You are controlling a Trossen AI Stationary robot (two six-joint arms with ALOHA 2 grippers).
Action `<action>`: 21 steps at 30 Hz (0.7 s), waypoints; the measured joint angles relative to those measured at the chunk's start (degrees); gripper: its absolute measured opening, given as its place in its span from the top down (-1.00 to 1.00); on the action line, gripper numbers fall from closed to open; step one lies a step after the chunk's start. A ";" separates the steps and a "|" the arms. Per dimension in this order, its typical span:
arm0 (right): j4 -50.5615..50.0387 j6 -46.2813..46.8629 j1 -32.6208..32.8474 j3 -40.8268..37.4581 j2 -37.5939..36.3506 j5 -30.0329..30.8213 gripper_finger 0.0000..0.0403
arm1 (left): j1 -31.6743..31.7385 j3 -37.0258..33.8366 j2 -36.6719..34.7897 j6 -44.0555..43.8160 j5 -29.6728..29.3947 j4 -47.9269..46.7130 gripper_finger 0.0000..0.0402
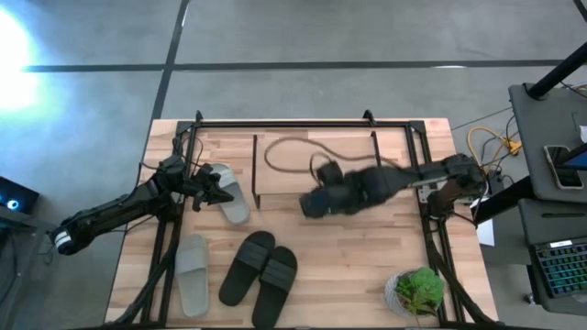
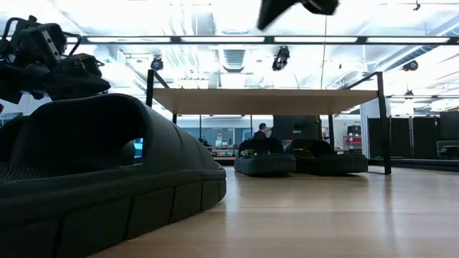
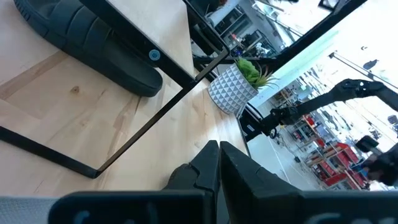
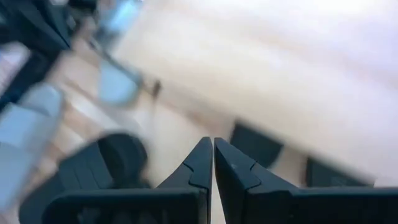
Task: Pick and place slides into the shelf
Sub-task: Put the black slipper under the shelf
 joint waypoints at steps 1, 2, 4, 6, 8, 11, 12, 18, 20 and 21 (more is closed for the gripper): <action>0.11 -2.02 -1.48 1.66 0.00 0.19 0.96 | -0.02 0.00 0.00 0.00 0.01 0.00 1.00; 0.09 -3.67 -3.12 3.20 0.00 0.17 0.96 | 0.01 0.00 0.03 0.00 -0.01 0.00 1.00; -0.05 -6.79 -6.37 5.79 0.00 0.10 0.96 | -0.01 0.00 0.04 0.00 0.01 -0.01 1.00; -0.53 -9.74 -9.74 7.63 0.09 -0.93 0.96 | 0.01 0.00 0.04 0.00 0.01 -0.01 1.00; -0.56 -11.94 -13.41 8.86 0.09 -3.86 0.96 | 0.01 0.00 -0.02 0.00 0.01 0.00 1.00; -0.30 -14.93 -19.49 9.56 0.09 -9.02 0.96 | -0.02 0.00 0.00 0.00 0.00 -0.01 1.00; -0.24 -15.55 -21.38 9.62 0.16 -9.82 0.96 | 0.00 0.00 0.00 0.00 0.00 -0.01 1.00; 1.39 -20.68 -29.23 10.80 0.24 -8.05 0.96 | 0.09 0.00 -0.15 10.21 -0.02 2.60 1.00; 3.68 -23.61 -31.93 11.19 0.79 -12.20 0.96 | 0.09 0.00 -0.10 11.91 -0.03 3.50 1.00; 4.22 -23.94 -33.38 11.36 1.40 -14.64 0.96 | 0.09 0.00 -0.09 12.16 -0.03 3.47 1.00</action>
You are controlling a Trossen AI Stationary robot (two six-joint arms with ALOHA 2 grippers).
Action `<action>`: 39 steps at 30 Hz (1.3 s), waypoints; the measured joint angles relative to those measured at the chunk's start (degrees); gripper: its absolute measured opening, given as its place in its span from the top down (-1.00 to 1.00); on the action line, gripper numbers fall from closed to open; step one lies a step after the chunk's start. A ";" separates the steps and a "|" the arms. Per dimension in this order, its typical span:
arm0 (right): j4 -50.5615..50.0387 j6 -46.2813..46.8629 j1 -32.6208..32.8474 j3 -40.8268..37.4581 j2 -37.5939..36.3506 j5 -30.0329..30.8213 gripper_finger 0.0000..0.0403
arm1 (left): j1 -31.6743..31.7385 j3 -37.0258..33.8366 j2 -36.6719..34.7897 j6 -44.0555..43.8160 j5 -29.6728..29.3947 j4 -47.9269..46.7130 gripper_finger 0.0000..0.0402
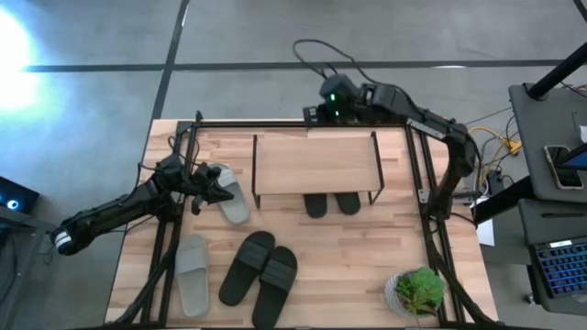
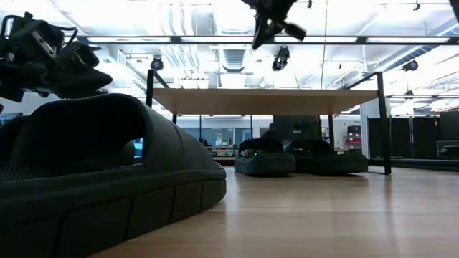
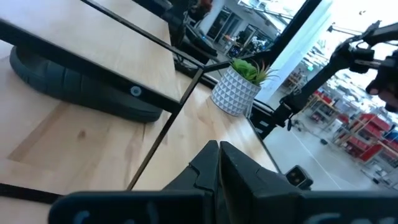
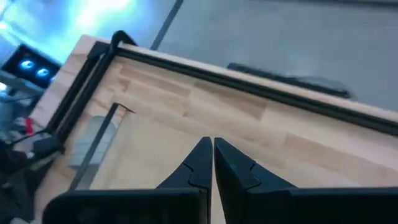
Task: Pick and place slides into the shelf
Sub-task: Put the black slipper under the shelf
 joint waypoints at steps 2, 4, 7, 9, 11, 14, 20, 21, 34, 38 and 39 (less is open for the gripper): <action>0.79 -0.16 -2.42 0.81 1.59 -3.66 0.96 | 0.02 0.00 -0.06 -0.09 0.00 0.02 1.00; 0.59 -0.65 -4.98 1.93 3.82 -7.12 0.96 | 0.02 0.00 -0.05 -0.09 0.00 0.00 1.00; 0.80 -1.86 -8.96 4.79 9.00 -15.62 0.96 | 0.02 0.00 0.06 -0.09 -0.01 -0.01 1.00; 0.19 -3.74 -11.28 8.29 13.75 -20.33 0.96 | 0.02 0.00 0.07 0.00 -0.52 0.15 1.00; -1.50 -5.05 -13.24 13.18 18.82 -23.22 0.96 | 0.02 0.00 0.07 0.11 -3.55 1.87 1.00; -4.35 -8.23 -15.87 21.69 26.10 -26.84 0.96 | 0.02 0.00 -0.08 -5.09 -6.16 4.01 1.00; 0.77 -7.01 -20.79 15.51 29.76 -35.43 0.96 | -0.01 0.00 0.10 -22.34 -6.49 10.16 1.00; -0.07 -7.05 -21.22 15.51 30.37 -35.70 0.96 | -0.04 0.00 -0.04 -24.28 -6.47 10.83 1.00; -0.51 -8.73 -21.66 17.37 37.56 -38.36 0.96 | -0.07 0.00 0.96 -27.30 -7.43 16.58 1.00; -1.69 -10.26 -21.06 17.39 37.96 -38.87 0.96 | -0.07 0.20 0.78 -27.33 -7.61 16.62 1.00; -2.19 -10.84 -20.94 17.39 38.13 -39.44 0.96 | -0.07 0.30 0.70 -27.33 -7.67 16.74 1.00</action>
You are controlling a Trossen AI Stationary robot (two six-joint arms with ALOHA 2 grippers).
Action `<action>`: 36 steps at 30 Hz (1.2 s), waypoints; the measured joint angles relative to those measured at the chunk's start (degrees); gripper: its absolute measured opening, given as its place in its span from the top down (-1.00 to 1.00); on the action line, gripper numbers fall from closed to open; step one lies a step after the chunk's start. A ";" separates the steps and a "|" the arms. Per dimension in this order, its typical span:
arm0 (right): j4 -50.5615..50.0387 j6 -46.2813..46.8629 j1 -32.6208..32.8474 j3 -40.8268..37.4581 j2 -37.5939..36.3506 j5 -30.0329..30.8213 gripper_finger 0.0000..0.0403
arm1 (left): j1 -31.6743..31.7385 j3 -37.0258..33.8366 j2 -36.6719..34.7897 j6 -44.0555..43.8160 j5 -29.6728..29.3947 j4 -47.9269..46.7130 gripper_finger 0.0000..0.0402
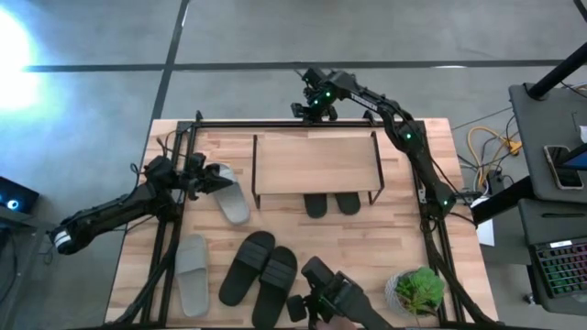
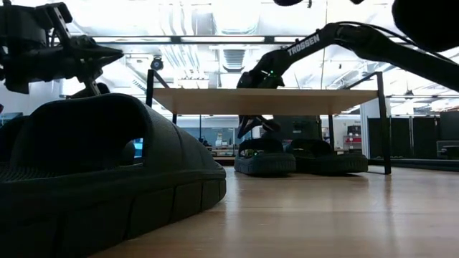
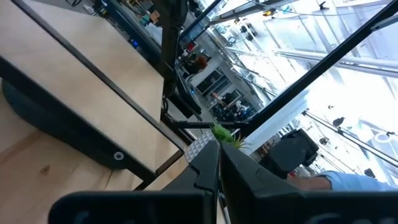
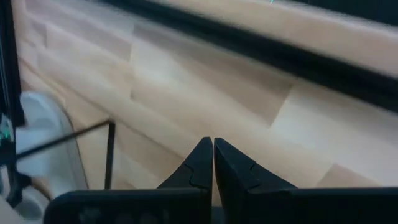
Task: Pick and place slides into the shelf
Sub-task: Put the black slipper under the shelf
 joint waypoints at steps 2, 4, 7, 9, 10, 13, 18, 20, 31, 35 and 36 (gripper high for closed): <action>-1.28 -1.48 0.34 -0.02 0.21 0.00 0.96 | 0.00 0.43 -0.09 0.04 -0.27 0.09 1.00; -1.37 -2.98 0.70 -0.02 0.33 -0.09 0.96 | 0.00 0.82 -0.14 0.08 -1.29 1.71 1.00; -2.37 -4.14 1.06 -0.02 0.66 -2.33 0.96 | 0.00 0.88 0.00 0.11 -2.66 3.97 1.00; -2.73 -4.38 1.42 -0.02 1.35 -3.26 0.96 | 0.00 0.88 0.02 0.09 -3.22 4.19 1.00; -2.90 -4.44 1.67 -0.02 1.82 -3.74 0.96 | 0.00 0.88 -0.02 0.09 -3.27 4.26 1.00; -2.41 -4.56 2.61 -0.02 3.12 -4.39 0.96 | 0.00 0.88 -0.02 0.09 -3.25 4.24 1.00; -0.87 -4.71 3.78 -0.02 6.03 -4.53 0.96 | 0.00 0.90 0.44 0.09 -3.26 4.24 1.00; -0.35 -4.56 3.97 -0.04 6.86 -4.98 0.96 | 0.00 0.99 0.63 0.09 -3.26 4.24 1.00; -1.02 -4.79 3.85 0.58 9.88 -10.88 0.96 | 0.00 1.01 0.61 0.11 -3.21 4.20 1.00; -5.68 -6.13 3.32 0.61 9.88 -15.61 0.96 | 0.01 1.01 0.56 0.12 -3.16 4.22 1.00; -8.68 -6.83 3.24 0.78 9.90 -16.46 0.96 | 0.02 1.01 0.57 0.14 -3.17 4.22 1.00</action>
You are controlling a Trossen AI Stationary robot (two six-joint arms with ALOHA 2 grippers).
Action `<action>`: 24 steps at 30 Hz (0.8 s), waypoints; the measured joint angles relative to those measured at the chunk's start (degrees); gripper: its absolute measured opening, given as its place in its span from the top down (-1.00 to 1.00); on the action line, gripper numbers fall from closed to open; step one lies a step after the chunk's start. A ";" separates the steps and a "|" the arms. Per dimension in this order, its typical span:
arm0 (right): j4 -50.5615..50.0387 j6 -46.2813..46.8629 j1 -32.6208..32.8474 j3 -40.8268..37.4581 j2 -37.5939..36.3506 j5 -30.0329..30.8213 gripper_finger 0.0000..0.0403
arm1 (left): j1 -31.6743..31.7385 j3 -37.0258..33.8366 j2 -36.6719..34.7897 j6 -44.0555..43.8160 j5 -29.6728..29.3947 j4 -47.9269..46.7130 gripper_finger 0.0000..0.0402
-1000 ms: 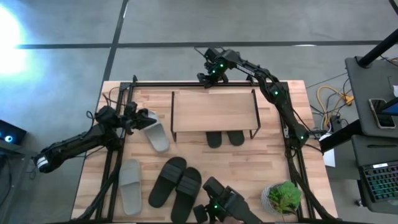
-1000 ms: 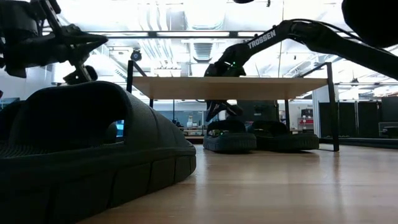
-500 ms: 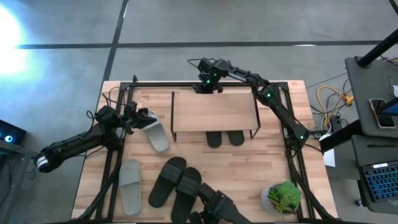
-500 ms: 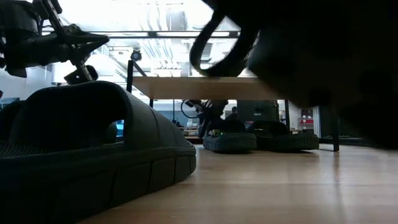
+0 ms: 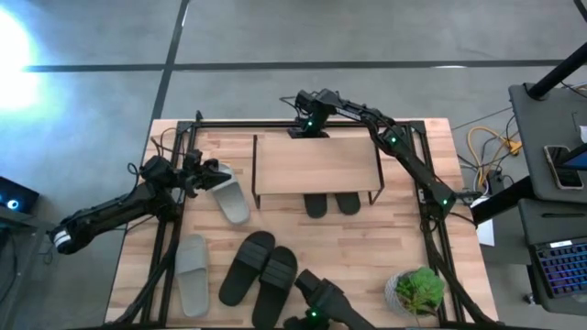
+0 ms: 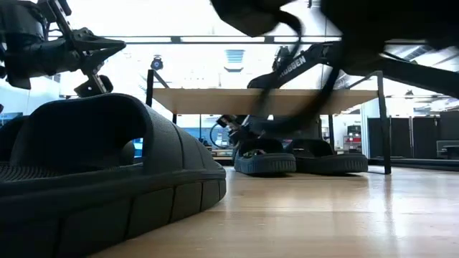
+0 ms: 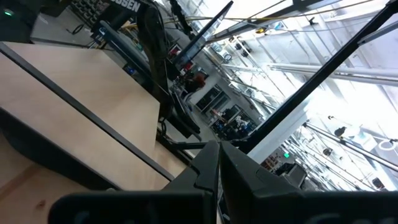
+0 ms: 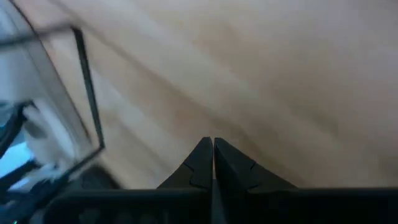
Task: Pick and place slides into the shelf
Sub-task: Put the black slipper under the shelf
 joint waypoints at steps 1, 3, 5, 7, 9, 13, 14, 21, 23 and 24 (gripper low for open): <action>-2.93 -1.02 -0.08 0.23 0.02 -0.02 0.96 | -0.02 0.00 0.00 0.01 0.01 0.00 1.00; -9.24 -4.65 -0.25 0.56 0.02 0.29 0.96 | -0.02 0.00 0.00 0.31 0.00 0.00 1.00; -15.13 -8.11 -0.26 0.55 0.02 1.25 0.96 | -0.02 0.00 0.00 0.71 0.00 0.00 1.00; -17.78 -10.57 -0.02 0.51 0.02 4.64 0.96 | -0.02 0.00 0.00 1.67 0.02 0.00 1.00; -18.05 -10.88 0.16 0.90 0.02 9.25 0.96 | -0.01 0.00 0.00 1.92 0.00 0.00 1.00; -15.79 -10.09 0.04 3.14 0.02 17.19 0.96 | -0.01 0.00 0.00 1.88 0.00 -0.02 1.00; -13.74 -9.28 0.03 3.19 -0.39 19.51 0.96 | -0.01 0.00 -0.02 1.88 0.00 0.00 1.00; 3.07 -2.54 -0.28 3.12 -7.13 25.53 0.96 | -0.02 0.00 -0.04 1.46 0.13 -0.02 1.00; 5.12 -3.31 0.15 3.13 -9.98 29.34 0.96 | 0.01 0.00 -0.04 1.38 0.19 0.00 1.00; 6.36 -3.52 0.47 3.09 -11.65 31.17 0.96 | 0.00 0.00 -0.04 1.01 0.19 -0.02 1.00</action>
